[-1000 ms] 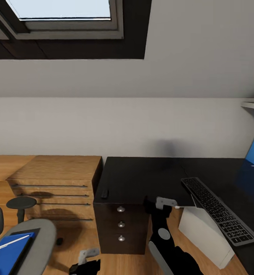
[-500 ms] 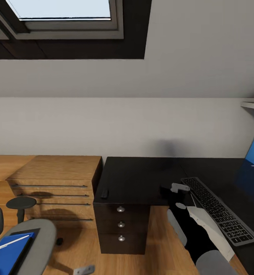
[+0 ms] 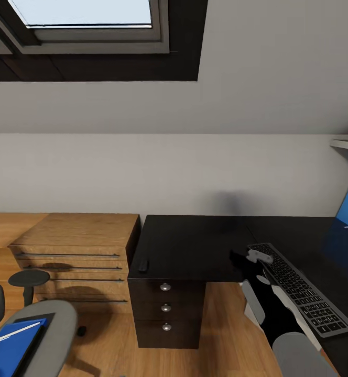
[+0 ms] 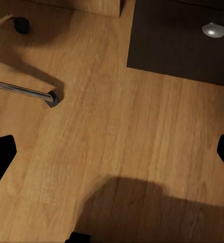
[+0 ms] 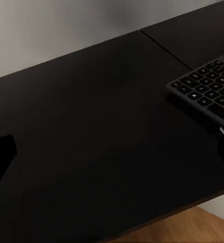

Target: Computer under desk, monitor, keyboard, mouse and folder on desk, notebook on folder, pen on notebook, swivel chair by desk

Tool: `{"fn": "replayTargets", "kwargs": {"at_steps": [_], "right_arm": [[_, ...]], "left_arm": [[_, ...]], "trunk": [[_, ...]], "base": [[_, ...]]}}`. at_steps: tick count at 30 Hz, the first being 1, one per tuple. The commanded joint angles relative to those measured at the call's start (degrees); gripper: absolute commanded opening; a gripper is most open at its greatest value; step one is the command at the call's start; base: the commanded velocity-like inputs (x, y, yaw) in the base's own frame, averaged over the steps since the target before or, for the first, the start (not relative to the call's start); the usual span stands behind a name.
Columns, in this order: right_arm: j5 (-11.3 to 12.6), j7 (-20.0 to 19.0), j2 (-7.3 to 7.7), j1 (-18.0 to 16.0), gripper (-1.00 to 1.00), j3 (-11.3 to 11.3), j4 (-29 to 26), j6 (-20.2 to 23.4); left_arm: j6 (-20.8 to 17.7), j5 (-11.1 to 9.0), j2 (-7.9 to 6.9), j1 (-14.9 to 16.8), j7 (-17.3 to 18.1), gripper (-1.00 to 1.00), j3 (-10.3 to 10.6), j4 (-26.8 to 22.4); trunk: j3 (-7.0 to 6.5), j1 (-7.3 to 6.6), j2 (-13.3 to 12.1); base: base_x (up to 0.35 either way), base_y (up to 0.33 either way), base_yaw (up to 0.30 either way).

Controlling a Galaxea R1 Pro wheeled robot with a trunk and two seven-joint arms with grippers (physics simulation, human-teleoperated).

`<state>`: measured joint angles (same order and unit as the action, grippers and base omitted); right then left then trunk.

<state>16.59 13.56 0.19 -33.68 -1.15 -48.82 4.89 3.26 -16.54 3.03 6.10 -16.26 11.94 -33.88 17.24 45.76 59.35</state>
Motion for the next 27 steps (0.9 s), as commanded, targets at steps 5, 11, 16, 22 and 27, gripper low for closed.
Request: {"fn": "replayTargets", "kwargs": {"at_steps": [5, 11, 16, 22, 27], "right_arm": [[0.74, 0.96, -0.22, 0.07, 1.00, -0.06, -3.20, 0.30], [0.86, 1.23, -0.31, 0.17, 1.00, -0.02, -4.07, 0.23], [0.78, 1.29, -0.13, 0.19, 1.00, -0.14, -4.17, 0.21], [0.81, 1.29, 0.05, 0.19, 1.00, -0.33, -4.16, 0.20], [0.76, 1.29, 0.01, 0.19, 1.00, -0.35, -4.11, 0.20]], "left_arm": [[0.50, -0.60, -0.07, 0.05, -0.44, 1.00, 0.45, 0.17], [0.58, -0.60, -0.05, 0.05, -0.44, 1.00, 0.45, 0.21], [0.61, -0.60, -0.12, 0.05, -0.44, 1.00, 0.42, 0.22], [0.61, -0.60, -0.13, 0.05, -0.44, 1.00, 0.37, 0.35], [0.61, -0.62, -0.13, 0.05, -0.46, 1.00, 0.36, 0.42]], "trunk": [[0.07, 0.00, 0.05], [0.07, 0.00, 0.05], [0.07, 0.00, 0.05], [0.07, 0.00, 0.05], [0.07, 0.00, 0.05]], "base": [[0.000, 0.000, 0.000], [0.000, 0.000, 0.000], [0.000, 0.000, -0.075], [0.000, 0.000, -0.238], [0.000, 0.000, -0.263]]}}
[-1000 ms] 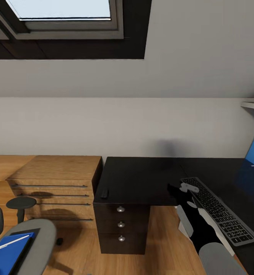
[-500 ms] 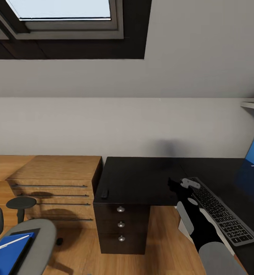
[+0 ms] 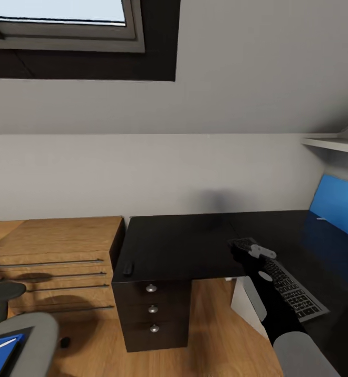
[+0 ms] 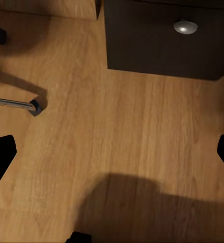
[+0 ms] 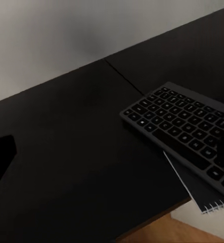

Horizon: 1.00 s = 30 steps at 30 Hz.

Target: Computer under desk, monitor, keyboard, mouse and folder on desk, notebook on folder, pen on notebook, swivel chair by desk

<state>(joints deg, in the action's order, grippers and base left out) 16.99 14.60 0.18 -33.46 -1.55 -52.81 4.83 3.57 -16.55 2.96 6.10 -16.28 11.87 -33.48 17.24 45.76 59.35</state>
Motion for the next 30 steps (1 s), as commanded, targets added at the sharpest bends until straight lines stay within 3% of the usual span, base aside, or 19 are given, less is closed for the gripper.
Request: {"fn": "replayTargets", "kwargs": {"at_steps": [1, 18, 30], "right_arm": [[0.36, 0.25, 0.00, -0.02, 1.00, 0.06, -0.07, 0.27], [0.32, 0.37, -0.30, -0.02, 1.00, 0.09, 0.12, 0.27], [0.16, 0.35, -0.25, -0.02, 1.00, 0.12, 0.09, 0.23]], "left_arm": [[0.29, -0.63, -0.06, 0.05, -0.46, 1.00, 0.42, 0.04], [0.29, -0.69, -0.20, 0.05, -0.42, 1.00, 0.12, 0.08], [0.30, -0.68, -0.22, 0.05, -0.42, 1.00, 0.14, 0.08]], "trunk": [[0.07, 0.00, 0.05], [0.20, 0.00, 0.05], [0.27, 0.00, 0.05]], "base": [[0.000, 0.000, -0.268], [0.002, 0.000, -0.268], [0.275, 0.000, -0.030]]}}
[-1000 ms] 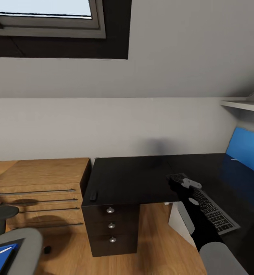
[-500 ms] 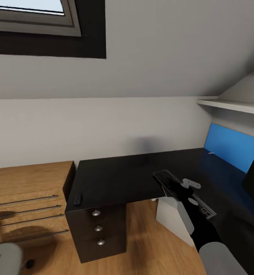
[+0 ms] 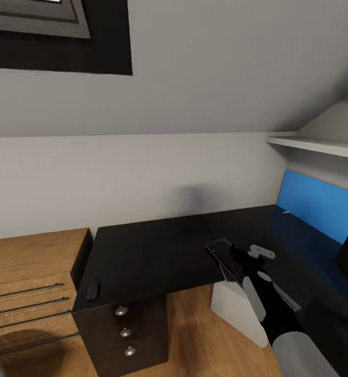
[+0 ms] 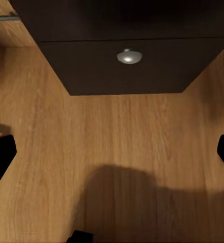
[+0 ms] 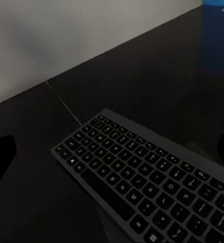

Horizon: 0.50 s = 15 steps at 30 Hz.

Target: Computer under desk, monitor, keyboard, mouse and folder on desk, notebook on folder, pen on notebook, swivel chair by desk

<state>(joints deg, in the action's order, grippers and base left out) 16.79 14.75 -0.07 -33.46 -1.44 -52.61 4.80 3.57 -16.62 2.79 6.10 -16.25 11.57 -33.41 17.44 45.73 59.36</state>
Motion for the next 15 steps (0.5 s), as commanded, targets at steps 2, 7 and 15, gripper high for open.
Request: {"fn": "replayTargets", "kwargs": {"at_steps": [2, 7, 15], "right_arm": [[0.35, 0.04, 0.31, -0.03, 1.00, -0.11, 0.41, 0.22], [0.41, 0.01, 0.85, -0.03, 1.00, -0.37, 3.21, 0.15], [0.67, -0.06, 4.04, -0.21, 1.00, -1.07, 6.48, -0.25]], "left_arm": [[0.29, -0.60, -0.07, 0.05, -0.45, 1.00, 0.54, 0.02], [0.29, -0.60, 0.00, 0.05, -0.45, 1.00, 0.68, 0.02], [0.29, -0.53, 0.16, 0.05, -0.37, 1.00, 0.73, 0.02]], "trunk": [[0.07, 0.03, 0.04], [0.07, 0.03, 0.04], [0.07, 0.03, 0.04]], "base": [[0.270, 0.000, 0.000], [0.090, 0.000, 0.000], [0.016, 0.000, 0.000]]}}
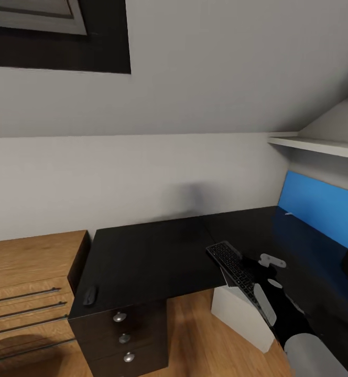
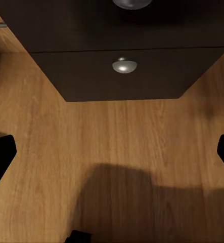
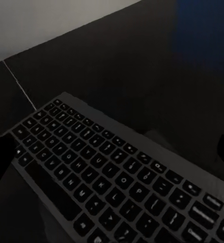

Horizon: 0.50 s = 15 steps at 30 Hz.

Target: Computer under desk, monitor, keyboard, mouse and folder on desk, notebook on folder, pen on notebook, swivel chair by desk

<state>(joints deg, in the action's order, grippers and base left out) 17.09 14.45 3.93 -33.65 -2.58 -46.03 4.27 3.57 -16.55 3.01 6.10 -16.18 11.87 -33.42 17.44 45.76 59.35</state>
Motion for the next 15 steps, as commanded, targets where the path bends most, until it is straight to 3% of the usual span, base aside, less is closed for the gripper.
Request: {"fn": "replayTargets", "kwargs": {"at_steps": [1, 9, 12, 13, 15], "right_arm": [[0.50, 0.24, 1.49, -0.17, 1.00, -0.66, 1.39, 0.24], [0.64, 0.02, 5.20, -3.52, 1.00, -1.98, 8.00, 0.22], [0.71, -0.02, 6.94, -5.89, 1.00, -2.16, 11.68, 0.28], [0.74, -0.03, 8.24, -7.66, 1.00, -2.27, 14.80, 0.42], [0.92, -0.06, 8.85, -8.82, 1.00, -2.58, 16.86, 0.49]], "left_arm": [[0.30, -0.65, -0.11, 0.06, -0.44, 1.00, 0.44, 0.06], [0.35, -0.62, -0.27, 0.06, -0.37, 1.00, 0.42, 2.90], [1.18, 0.16, -0.33, 0.06, -0.29, 1.00, 0.49, 7.10], [5.10, 1.09, -0.36, 0.06, -0.18, 1.00, 0.53, 11.30], [8.07, 1.39, -0.32, 0.06, -0.10, 1.00, 0.60, 13.25]], "trunk": [[0.07, 0.00, 0.05], [0.07, 0.00, 0.05], [0.07, 0.00, 0.05], [0.07, 0.00, 0.05], [0.07, 0.00, 0.05]], "base": [[0.002, 0.000, 0.000], [0.000, 0.000, 0.000], [0.000, 0.000, 0.000], [0.000, 0.000, 0.000], [0.017, 0.000, 0.000]]}}
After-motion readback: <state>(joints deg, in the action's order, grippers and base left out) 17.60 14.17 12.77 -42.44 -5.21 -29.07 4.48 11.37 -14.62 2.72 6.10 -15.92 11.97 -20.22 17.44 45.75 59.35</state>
